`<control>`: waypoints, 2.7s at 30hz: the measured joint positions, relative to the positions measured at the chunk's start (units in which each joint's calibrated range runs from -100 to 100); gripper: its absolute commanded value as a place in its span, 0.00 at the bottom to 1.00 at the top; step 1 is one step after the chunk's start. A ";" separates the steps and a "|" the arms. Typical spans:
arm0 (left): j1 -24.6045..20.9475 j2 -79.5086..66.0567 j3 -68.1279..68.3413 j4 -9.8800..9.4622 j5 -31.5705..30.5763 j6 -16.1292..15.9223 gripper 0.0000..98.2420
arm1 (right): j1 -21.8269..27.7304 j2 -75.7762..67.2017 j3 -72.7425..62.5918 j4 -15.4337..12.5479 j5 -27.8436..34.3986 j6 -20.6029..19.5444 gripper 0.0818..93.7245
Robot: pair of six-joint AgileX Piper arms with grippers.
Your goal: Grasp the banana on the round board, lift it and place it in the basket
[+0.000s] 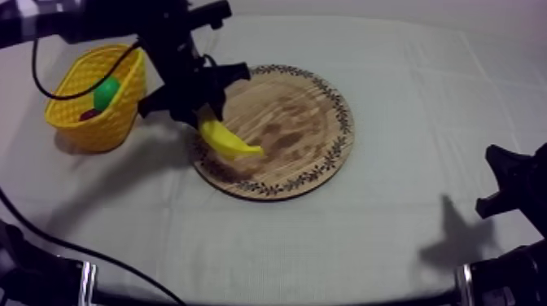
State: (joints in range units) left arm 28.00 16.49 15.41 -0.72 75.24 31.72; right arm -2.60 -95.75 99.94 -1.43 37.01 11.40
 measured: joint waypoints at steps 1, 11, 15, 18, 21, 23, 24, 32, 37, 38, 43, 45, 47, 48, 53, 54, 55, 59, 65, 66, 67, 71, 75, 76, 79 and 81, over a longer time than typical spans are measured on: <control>-0.31 -1.60 0.48 -0.17 0.49 -0.12 0.34 | 0.00 0.00 0.00 0.00 0.00 0.00 0.00; -4.68 -15.56 6.23 -2.68 7.93 -1.67 0.34 | 0.00 0.00 0.00 0.00 0.00 0.00 0.00; -6.69 -19.84 8.62 -3.55 9.83 -2.48 0.33 | 0.00 0.00 0.00 0.00 0.00 0.00 0.00; -8.10 -22.69 9.60 -4.04 11.22 -3.37 0.32 | 0.00 0.00 0.00 0.00 0.00 0.00 0.00; -9.65 -25.19 9.77 -4.35 12.48 -4.35 0.34 | 0.00 0.00 0.00 0.00 0.00 0.00 0.00; -10.69 -26.90 9.84 -4.97 13.10 -5.13 0.36 | 0.00 0.00 0.00 0.00 0.00 0.00 0.00; -11.28 -27.71 9.91 -5.43 13.21 -5.54 0.35 | 0.00 0.00 0.00 0.00 0.00 0.00 0.00; -15.42 -33.34 10.17 -8.65 13.54 -9.91 0.35 | 0.00 0.00 0.00 0.00 0.00 0.00 0.00; -17.53 -36.41 11.50 -10.74 12.31 -12.51 0.37 | 0.00 0.00 0.00 0.00 0.00 0.00 0.00; -17.94 -37.05 12.25 -11.29 11.33 -13.08 0.36 | 0.00 0.00 0.00 0.00 0.00 0.00 0.00; -19.32 -40.18 17.23 -13.49 6.17 -14.25 0.35 | 0.00 0.00 0.00 0.00 0.00 0.00 0.00; -19.86 -41.29 18.95 -13.69 4.61 -14.69 0.34 | 0.00 0.00 0.00 0.00 0.00 0.00 0.00; -20.32 -42.07 19.89 -13.76 3.34 -15.13 0.32 | 0.00 0.00 0.00 0.00 0.00 0.00 0.00; -20.60 -42.42 20.11 -13.76 2.83 -15.38 0.31 | 0.00 0.00 0.00 0.00 0.00 0.00 0.00; -22.21 -42.17 19.88 -13.96 0.17 -17.13 0.30 | 0.00 0.00 0.00 0.00 0.00 0.00 0.00; -22.60 -41.71 19.45 -14.06 -0.48 -17.50 0.30 | 0.00 0.00 0.00 0.00 0.00 0.00 0.00; -23.00 -41.20 19.00 -14.05 -1.00 -17.78 0.30 | 0.00 0.00 0.00 0.00 0.00 0.00 0.00; -24.44 -38.56 16.60 -13.93 -2.34 -19.27 0.29 | 0.00 0.00 0.00 0.00 0.00 0.00 0.00; -25.75 -33.82 12.16 -13.51 -4.75 -21.14 0.27 | 0.00 0.00 0.00 0.00 0.00 -0.03 0.00; -25.85 -32.93 11.72 -13.45 -5.28 -21.37 0.27 | 0.00 0.00 0.00 0.00 0.00 -0.03 0.00; -26.03 -31.96 11.46 -13.37 -6.04 -21.52 0.27 | 0.00 0.00 0.00 0.00 0.00 -0.03 0.00; -26.63 -28.26 10.38 -12.47 -8.18 -22.43 0.28 | 0.00 0.00 0.00 0.00 0.00 -0.03 0.00; -26.98 -24.50 8.50 -11.71 -8.18 -22.88 0.28 | 0.00 0.00 0.00 0.00 0.00 -0.03 0.00; -27.02 -23.56 7.98 -11.55 -8.18 -22.89 0.28 | 0.00 0.00 0.00 0.00 0.00 -0.03 0.00; -27.06 -21.10 6.64 -11.25 -8.11 -23.36 0.27 | 0.00 0.00 0.00 0.00 0.00 -0.03 0.00; -27.02 -19.99 6.00 -11.12 -8.12 -23.66 0.26 | 0.00 0.00 0.00 0.00 0.00 -0.03 0.00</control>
State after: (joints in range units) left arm 0.98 -3.50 21.40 -11.84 67.12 8.06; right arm -2.60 -95.75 99.94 -1.43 37.01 11.37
